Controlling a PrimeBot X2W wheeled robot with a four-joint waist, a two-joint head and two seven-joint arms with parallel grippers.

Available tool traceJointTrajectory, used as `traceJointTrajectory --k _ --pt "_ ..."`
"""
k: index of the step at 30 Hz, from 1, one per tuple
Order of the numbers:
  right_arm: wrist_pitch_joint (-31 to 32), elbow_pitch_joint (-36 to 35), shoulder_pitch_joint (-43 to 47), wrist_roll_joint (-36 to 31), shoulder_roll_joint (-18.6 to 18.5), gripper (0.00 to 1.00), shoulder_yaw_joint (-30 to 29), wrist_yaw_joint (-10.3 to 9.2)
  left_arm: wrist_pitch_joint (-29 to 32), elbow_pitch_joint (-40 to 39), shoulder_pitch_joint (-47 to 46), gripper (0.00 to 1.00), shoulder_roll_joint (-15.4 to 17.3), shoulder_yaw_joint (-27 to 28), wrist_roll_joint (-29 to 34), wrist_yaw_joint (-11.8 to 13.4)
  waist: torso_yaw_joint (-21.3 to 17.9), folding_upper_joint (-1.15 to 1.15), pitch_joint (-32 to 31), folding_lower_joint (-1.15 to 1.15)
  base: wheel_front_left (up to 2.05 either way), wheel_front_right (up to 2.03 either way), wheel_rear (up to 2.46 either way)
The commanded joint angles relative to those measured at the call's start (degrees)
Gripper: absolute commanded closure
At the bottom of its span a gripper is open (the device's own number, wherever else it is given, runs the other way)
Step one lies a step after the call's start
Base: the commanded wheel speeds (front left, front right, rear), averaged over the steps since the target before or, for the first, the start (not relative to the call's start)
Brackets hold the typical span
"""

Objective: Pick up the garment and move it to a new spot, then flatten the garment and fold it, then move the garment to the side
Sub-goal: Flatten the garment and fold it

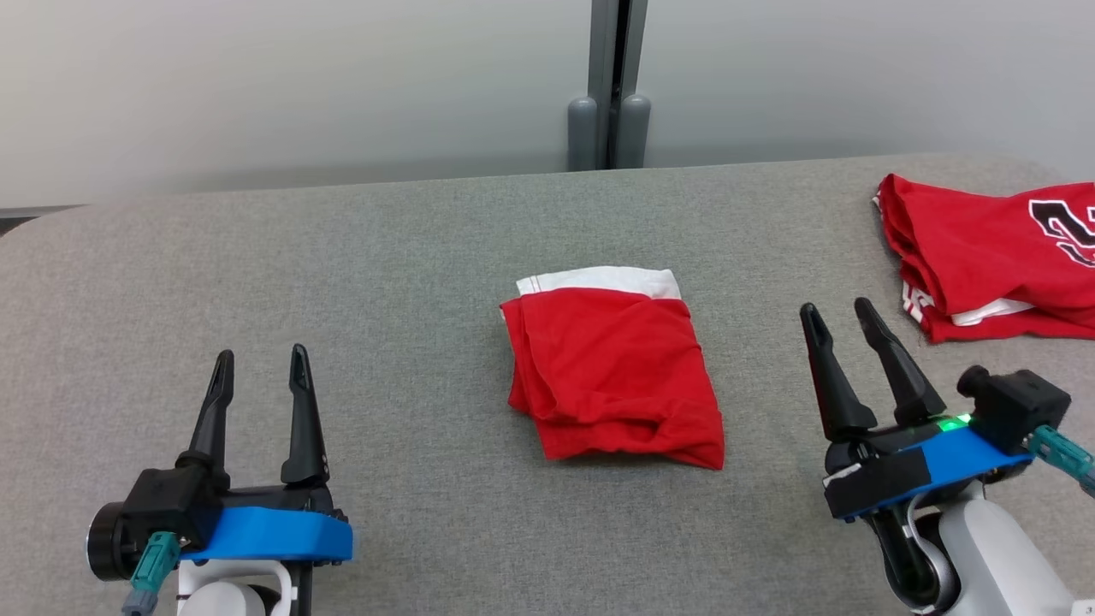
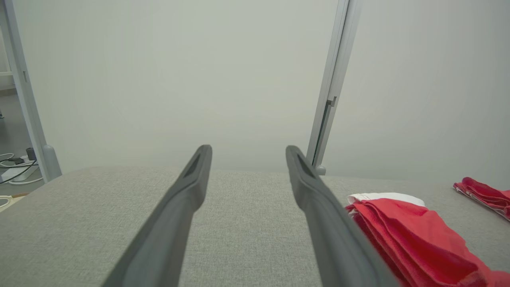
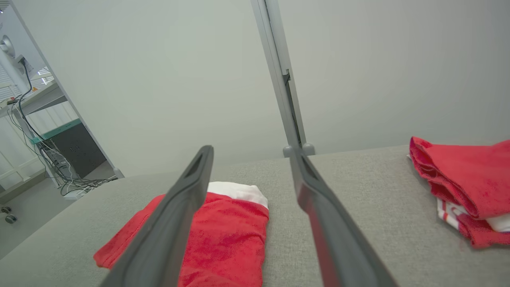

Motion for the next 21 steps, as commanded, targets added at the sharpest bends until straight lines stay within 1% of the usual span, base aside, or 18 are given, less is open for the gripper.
traceJointTrajectory --k 1,4,11,17,21 --pt "-0.17 -0.67 1.87 -1.01 0.80 0.00 -1.64 0.01 -0.25 0.13 0.44 0.00 -0.01 0.31 0.35 0.04 -0.81 0.00 -0.74 0.00 0.00 0.00 0.00" --pt "-0.17 -1.97 4.18 -3.41 2.16 0.00 -5.17 0.01 -0.25 0.38 0.90 0.00 -0.02 0.22 0.98 0.09 -1.48 0.00 -1.55 0.00 0.00 0.00 0.00" --pt "-0.17 -4.17 9.23 -7.91 4.76 0.00 -10.19 0.01 -0.25 1.55 2.34 0.00 -0.02 -0.05 1.94 -0.05 -1.70 0.00 -3.27 0.00 0.00 0.00 0.00" --pt "-0.04 -5.24 12.30 -12.81 6.53 0.00 -12.05 0.01 -0.25 1.84 3.74 0.00 -0.02 0.27 2.49 0.50 -1.00 0.00 -4.23 0.00 0.00 0.00 0.00" --pt "1.48 -6.64 13.45 -17.16 7.71 0.00 -12.74 0.01 -0.25 1.87 4.26 0.00 0.25 0.85 2.84 0.97 -0.35 0.00 -4.56 0.00 0.00 0.00 0.00"
